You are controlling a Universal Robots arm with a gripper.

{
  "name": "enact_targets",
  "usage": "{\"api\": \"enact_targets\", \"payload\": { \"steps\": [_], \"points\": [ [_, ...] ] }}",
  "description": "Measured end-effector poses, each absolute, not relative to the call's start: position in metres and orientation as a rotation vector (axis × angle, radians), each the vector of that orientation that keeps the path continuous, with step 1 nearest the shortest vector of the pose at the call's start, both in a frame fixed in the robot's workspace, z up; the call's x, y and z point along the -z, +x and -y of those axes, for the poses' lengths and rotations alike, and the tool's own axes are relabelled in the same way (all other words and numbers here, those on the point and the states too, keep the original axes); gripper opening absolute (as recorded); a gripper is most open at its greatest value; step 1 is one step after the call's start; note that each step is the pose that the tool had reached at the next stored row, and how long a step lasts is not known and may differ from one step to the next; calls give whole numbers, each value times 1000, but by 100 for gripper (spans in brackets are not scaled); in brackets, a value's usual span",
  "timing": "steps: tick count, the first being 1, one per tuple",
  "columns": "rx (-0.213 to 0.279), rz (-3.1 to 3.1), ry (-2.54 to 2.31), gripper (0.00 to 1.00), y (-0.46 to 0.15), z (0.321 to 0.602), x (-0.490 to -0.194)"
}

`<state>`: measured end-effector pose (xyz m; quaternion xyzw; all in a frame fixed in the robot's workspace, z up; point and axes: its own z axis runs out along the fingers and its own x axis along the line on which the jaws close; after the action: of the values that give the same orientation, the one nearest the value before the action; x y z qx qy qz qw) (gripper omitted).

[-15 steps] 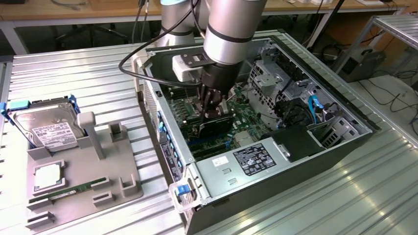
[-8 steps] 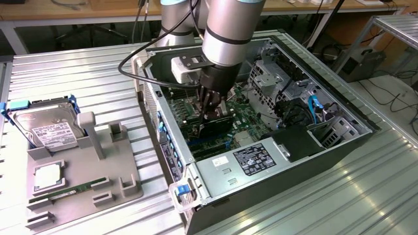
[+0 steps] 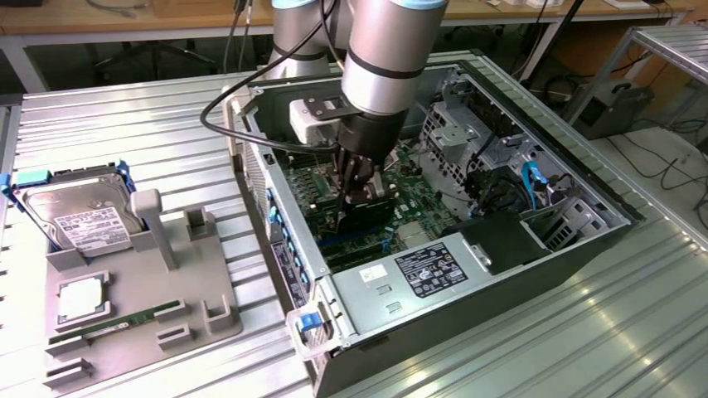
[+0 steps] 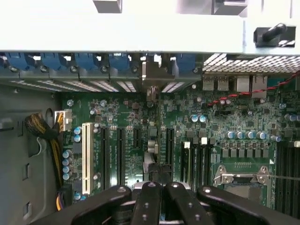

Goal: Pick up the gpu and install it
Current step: 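Insert the gpu into the slot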

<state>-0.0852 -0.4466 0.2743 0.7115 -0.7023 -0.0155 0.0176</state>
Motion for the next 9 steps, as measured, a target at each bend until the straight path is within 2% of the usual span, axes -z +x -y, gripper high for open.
{"api": "enact_targets", "payload": {
  "steps": [9],
  "points": [
    [39,2176,2208,11,-85,447,-272]
  ]
}}
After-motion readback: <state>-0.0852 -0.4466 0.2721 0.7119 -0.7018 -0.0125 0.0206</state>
